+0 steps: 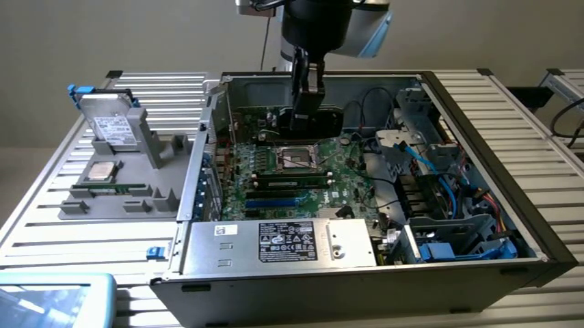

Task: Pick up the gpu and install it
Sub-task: 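Insert the gpu into the slot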

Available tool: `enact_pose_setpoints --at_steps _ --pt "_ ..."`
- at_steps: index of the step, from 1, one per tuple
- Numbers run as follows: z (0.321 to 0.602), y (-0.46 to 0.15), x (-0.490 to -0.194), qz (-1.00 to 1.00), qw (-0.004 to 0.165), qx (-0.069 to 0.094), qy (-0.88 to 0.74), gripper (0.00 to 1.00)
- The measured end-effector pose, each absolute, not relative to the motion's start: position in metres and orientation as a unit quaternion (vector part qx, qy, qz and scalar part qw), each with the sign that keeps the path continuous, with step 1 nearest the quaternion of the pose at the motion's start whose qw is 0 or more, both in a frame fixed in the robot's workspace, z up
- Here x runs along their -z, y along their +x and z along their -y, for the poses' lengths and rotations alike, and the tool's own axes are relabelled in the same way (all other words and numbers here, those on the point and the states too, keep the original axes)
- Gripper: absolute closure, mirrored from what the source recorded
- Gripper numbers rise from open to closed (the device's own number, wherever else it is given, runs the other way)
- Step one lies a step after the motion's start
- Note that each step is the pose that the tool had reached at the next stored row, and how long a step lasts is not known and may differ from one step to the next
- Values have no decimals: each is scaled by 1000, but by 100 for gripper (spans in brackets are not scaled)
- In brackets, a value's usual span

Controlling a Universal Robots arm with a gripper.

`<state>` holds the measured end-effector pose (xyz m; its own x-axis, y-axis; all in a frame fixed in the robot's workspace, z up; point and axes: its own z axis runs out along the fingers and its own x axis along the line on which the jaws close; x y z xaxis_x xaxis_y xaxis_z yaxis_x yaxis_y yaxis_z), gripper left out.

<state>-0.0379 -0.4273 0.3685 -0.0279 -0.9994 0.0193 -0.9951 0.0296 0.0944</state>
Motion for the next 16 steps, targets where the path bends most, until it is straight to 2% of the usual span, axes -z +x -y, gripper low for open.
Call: enact_pose_setpoints --at_steps 16 --pt "428 -38 -364 717 39 27 696 71"
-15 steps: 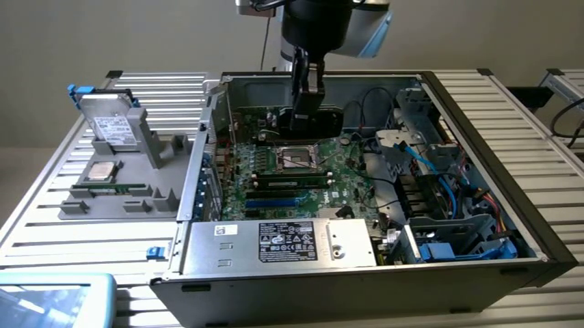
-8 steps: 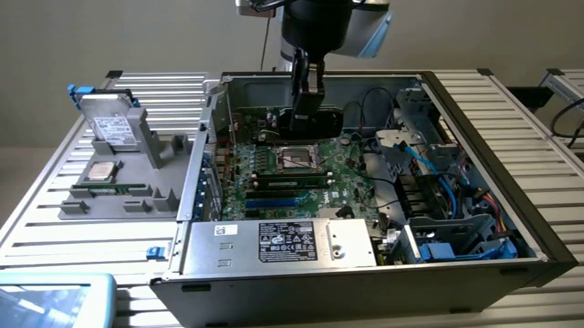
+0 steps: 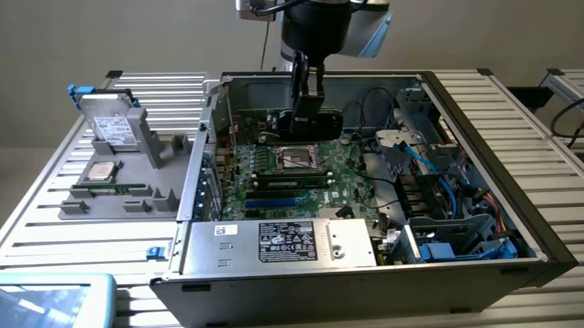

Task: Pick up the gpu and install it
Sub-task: 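Insert the gpu into the slot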

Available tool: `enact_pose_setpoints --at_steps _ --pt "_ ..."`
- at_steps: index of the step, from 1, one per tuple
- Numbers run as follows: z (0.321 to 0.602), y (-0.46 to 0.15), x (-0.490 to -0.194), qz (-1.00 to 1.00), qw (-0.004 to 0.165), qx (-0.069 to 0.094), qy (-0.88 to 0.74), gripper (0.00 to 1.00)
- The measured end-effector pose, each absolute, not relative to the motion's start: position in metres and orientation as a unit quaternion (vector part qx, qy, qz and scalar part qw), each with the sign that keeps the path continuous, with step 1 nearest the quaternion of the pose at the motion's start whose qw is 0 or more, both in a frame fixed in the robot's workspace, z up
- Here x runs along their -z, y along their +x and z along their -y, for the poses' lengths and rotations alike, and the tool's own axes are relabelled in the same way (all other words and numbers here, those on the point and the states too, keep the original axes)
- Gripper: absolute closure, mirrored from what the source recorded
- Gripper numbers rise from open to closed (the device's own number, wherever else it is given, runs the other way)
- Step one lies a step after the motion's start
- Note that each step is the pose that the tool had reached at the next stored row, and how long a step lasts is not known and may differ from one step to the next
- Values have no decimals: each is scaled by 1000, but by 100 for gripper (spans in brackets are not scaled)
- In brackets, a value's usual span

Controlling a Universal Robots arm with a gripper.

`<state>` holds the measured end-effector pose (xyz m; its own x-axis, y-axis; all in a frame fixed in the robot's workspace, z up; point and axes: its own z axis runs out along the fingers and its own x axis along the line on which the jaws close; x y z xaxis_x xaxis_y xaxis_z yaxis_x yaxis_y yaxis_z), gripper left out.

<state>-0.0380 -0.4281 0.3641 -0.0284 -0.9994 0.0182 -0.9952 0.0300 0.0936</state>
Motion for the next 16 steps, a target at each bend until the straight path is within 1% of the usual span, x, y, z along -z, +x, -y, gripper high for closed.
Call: enact_pose_setpoints --at_steps 16 --pt "431 -50 -347 716 41 29 696 71"
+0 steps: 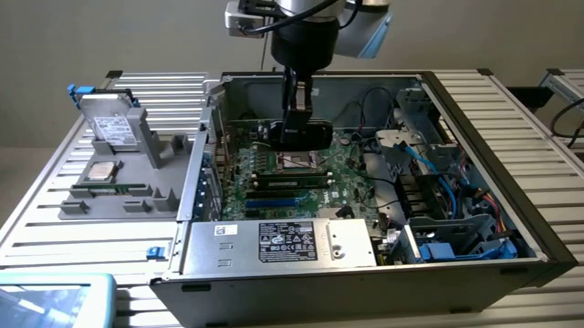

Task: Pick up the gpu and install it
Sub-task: 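Insert the gpu into the slot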

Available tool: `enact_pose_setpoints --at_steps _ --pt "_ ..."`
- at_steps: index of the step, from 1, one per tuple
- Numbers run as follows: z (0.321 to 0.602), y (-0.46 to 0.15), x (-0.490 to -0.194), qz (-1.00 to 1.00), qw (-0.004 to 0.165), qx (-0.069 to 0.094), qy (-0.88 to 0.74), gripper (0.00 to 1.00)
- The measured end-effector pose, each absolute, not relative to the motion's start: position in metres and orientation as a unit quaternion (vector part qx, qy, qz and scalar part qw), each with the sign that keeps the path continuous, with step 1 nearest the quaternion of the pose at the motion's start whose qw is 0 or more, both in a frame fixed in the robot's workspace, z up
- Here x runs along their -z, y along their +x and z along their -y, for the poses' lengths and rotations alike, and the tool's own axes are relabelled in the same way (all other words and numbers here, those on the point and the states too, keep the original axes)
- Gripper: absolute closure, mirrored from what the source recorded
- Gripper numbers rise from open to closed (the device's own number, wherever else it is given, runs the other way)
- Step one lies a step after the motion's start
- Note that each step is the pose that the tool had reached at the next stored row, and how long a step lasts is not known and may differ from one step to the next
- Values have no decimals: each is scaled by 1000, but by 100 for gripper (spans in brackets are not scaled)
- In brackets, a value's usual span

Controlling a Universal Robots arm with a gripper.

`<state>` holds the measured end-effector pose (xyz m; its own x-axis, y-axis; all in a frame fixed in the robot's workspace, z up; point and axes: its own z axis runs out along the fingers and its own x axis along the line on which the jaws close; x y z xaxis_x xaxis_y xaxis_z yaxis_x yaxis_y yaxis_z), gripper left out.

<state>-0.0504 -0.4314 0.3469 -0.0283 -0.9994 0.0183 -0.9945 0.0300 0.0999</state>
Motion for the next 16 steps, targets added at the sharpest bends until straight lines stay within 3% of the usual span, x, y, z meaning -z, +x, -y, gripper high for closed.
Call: enact_pose_setpoints --at_steps 16 --pt "450 -52 -318 716 43 31 696 71"
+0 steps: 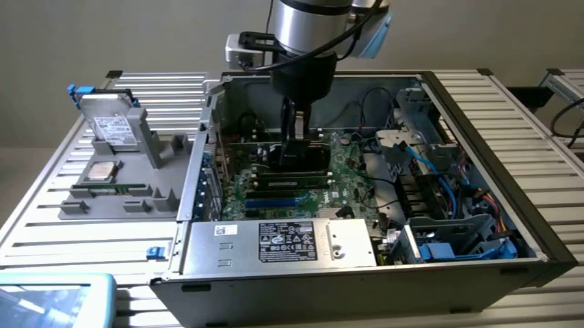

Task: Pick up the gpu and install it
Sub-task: 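Insert the gpu into the slot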

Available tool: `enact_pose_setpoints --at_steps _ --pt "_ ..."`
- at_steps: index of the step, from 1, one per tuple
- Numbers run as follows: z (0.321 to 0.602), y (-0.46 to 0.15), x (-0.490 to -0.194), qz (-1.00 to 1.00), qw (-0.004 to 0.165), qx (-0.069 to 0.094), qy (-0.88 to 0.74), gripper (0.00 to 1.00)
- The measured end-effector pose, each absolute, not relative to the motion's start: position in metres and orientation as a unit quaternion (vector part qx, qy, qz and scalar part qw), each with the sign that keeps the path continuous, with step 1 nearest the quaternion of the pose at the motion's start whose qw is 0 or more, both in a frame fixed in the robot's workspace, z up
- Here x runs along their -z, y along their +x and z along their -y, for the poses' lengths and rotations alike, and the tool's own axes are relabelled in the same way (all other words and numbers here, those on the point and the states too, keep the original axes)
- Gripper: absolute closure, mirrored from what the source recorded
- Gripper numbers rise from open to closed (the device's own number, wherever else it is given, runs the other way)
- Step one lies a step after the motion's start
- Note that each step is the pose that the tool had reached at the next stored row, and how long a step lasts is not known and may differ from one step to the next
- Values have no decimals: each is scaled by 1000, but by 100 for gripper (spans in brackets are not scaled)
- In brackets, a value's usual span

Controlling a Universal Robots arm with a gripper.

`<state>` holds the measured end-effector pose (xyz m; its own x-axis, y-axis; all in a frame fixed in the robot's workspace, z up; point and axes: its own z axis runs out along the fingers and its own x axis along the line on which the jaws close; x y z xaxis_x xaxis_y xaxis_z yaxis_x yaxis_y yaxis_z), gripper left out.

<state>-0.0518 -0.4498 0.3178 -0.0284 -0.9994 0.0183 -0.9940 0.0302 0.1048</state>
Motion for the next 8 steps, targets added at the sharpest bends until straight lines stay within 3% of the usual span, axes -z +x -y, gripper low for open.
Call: enact_pose_setpoints --at_steps 8 --pt "451 -52 -303 716 43 31 696 71"
